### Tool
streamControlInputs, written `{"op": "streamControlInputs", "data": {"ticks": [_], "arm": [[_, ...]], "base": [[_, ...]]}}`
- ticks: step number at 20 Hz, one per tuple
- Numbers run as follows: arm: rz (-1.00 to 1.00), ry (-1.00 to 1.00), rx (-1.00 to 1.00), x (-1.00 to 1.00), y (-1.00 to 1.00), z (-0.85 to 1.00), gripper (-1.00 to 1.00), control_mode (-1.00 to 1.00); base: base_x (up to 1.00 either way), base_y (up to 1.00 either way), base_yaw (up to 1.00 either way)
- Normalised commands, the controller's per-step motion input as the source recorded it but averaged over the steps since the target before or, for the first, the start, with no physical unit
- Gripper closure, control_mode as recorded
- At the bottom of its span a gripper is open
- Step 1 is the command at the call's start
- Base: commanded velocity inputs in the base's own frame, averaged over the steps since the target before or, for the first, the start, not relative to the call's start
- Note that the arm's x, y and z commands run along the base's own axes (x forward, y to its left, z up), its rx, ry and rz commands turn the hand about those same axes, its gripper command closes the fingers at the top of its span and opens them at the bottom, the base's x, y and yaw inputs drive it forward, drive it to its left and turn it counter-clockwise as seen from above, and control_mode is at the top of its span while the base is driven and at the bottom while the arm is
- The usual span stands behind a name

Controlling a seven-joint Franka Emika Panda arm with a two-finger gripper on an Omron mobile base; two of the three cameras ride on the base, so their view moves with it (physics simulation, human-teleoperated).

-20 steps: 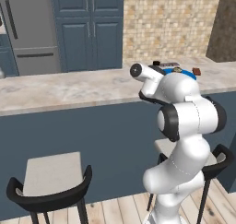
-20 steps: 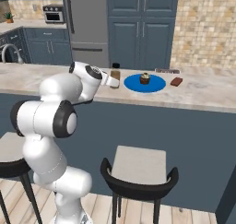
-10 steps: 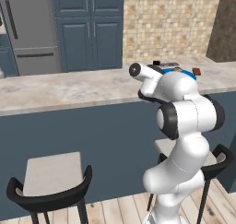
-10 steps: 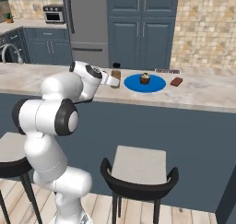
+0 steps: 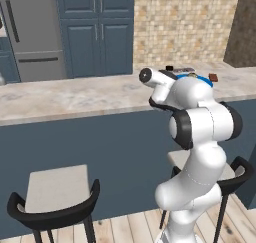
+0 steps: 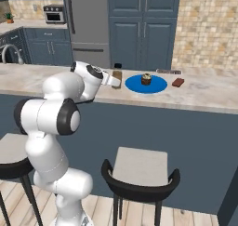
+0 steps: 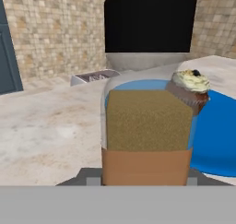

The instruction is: Take the cinnamon bottle from the cabinet and place it on the dining table, next to the plate with the cupcake. Then take the chocolate from the dining counter and place it on the cupcake plate.

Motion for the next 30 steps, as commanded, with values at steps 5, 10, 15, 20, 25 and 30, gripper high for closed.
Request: {"op": "streamControlInputs", "data": {"ticks": [5, 10, 15, 20, 25, 30], "arm": [[0.00, 0.00, 0.00, 0.00, 0.00, -0.48, 1.00, -1.00], [0.00, 0.00, 0.00, 0.00, 0.01, -0.49, -1.00, -1.00], [0.00, 0.00, 0.00, -0.01, 0.00, -0.42, -1.00, -1.00], [0.00, 0.00, 0.00, -0.01, 0.04, -0.31, -1.00, -1.00], [0.00, -0.01, -0.05, -0.03, 0.26, -0.23, -1.00, -1.00], [0.00, -0.02, -0.06, -0.09, 0.28, -0.09, -1.00, -1.00]], "base": [[0.00, 0.00, 0.00], [0.00, 0.00, 0.00], [0.00, 0.00, 0.00], [0.00, 0.00, 0.00], [0.00, 0.00, 0.00], [0.00, 0.00, 0.00]]}}
